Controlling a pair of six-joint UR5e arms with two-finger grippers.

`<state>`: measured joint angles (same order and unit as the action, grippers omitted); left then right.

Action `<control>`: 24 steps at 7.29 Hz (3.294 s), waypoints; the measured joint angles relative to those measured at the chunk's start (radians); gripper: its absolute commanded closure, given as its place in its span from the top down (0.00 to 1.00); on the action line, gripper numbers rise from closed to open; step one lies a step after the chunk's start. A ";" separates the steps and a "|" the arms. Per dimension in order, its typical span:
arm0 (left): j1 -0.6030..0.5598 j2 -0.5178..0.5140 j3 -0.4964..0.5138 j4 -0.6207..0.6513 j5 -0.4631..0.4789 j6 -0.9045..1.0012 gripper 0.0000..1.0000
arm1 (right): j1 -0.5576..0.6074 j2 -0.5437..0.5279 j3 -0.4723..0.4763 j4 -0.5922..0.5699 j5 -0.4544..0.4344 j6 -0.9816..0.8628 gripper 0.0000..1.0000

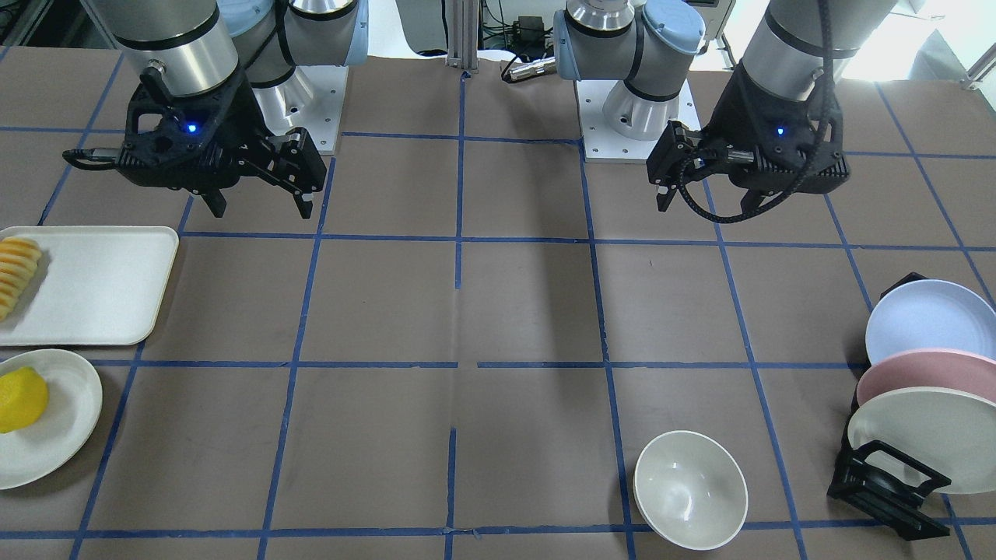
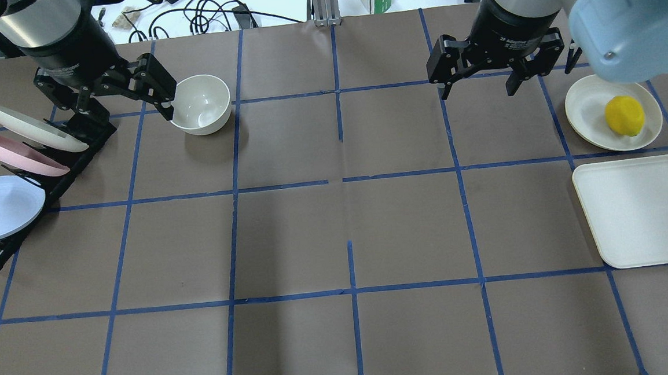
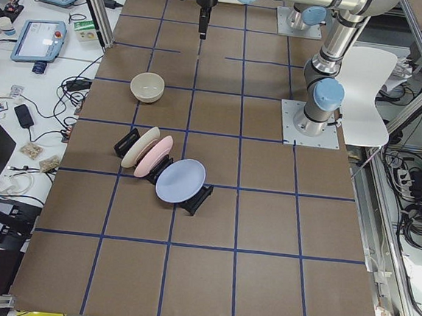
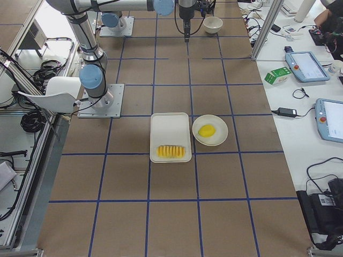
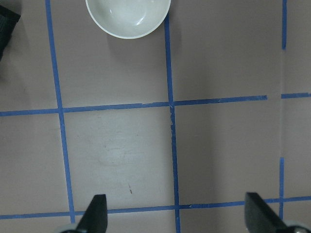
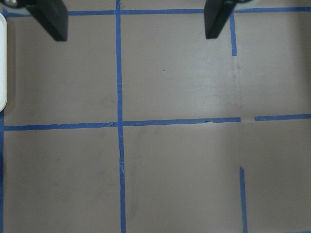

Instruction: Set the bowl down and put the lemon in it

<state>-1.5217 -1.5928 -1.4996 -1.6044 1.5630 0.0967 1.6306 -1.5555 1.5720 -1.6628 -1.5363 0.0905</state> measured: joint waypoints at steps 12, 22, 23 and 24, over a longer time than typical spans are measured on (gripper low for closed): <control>0.103 -0.593 0.235 0.378 -0.033 0.156 1.00 | -0.437 0.241 -0.041 -0.097 -0.135 -0.517 1.00; 0.123 -0.646 0.177 0.424 -0.140 0.080 0.00 | -0.593 0.594 -0.058 -0.398 -0.117 -0.820 0.30; 0.077 -0.612 0.167 0.383 -0.160 0.038 0.00 | -0.594 0.592 -0.061 -0.392 -0.130 -0.820 0.29; 0.004 -0.577 0.137 0.355 -0.193 -0.017 0.00 | -0.594 0.585 -0.070 -0.372 -0.135 -0.815 0.27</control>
<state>-1.5178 -2.1698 -1.3624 -1.2492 1.3698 0.0794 1.0369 -0.9704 1.5022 -2.0348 -1.6713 -0.7241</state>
